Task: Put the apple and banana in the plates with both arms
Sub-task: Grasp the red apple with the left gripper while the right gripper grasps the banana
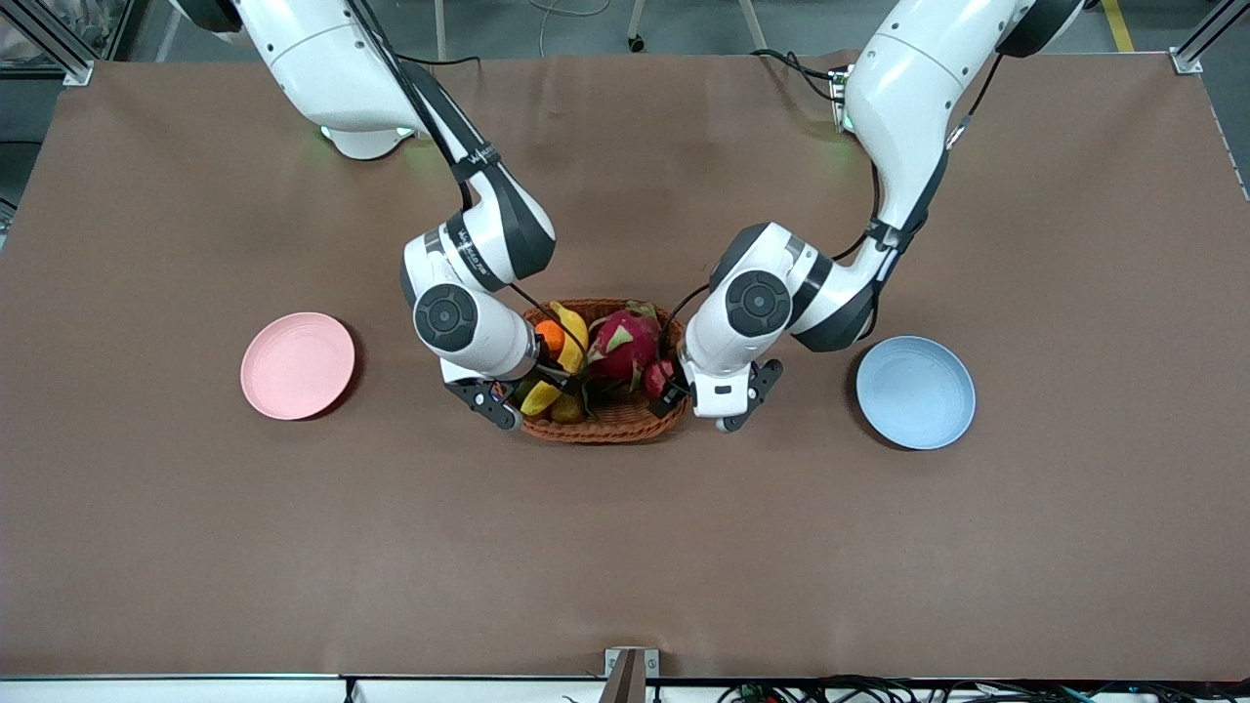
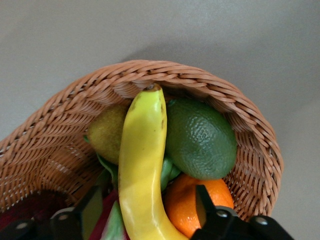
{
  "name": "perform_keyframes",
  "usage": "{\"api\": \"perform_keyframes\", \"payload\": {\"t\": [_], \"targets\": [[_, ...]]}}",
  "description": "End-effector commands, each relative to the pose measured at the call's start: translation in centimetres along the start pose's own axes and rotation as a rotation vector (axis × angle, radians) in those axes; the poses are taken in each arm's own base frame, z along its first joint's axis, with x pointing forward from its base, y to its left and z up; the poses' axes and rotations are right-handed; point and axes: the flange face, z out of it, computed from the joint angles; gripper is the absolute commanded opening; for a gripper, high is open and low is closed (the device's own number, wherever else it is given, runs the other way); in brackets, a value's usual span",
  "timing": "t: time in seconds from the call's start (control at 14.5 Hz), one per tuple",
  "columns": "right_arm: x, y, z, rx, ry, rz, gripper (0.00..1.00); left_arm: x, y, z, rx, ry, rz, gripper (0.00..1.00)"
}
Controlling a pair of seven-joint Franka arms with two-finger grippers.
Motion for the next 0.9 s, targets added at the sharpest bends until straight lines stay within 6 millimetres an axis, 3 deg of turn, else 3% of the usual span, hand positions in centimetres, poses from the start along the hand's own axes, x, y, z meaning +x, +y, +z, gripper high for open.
{"api": "perform_keyframes", "payload": {"t": [0.0,0.55,0.83], "targets": [[0.3,-0.3,-0.2,0.012,-0.004,0.022,0.78,-0.7,0.5,1.0,-0.029,-0.009,-0.031,1.00],[0.9,-0.2,0.8,0.003,-0.013,0.060,0.70,-1.6,-0.4,4.5,-0.005,-0.008,-0.035,0.97],[1.1,-0.6,1.1,0.012,-0.023,0.079,0.69,-1.5,-0.3,4.2,-0.010,-0.009,-0.038,0.55]]}}
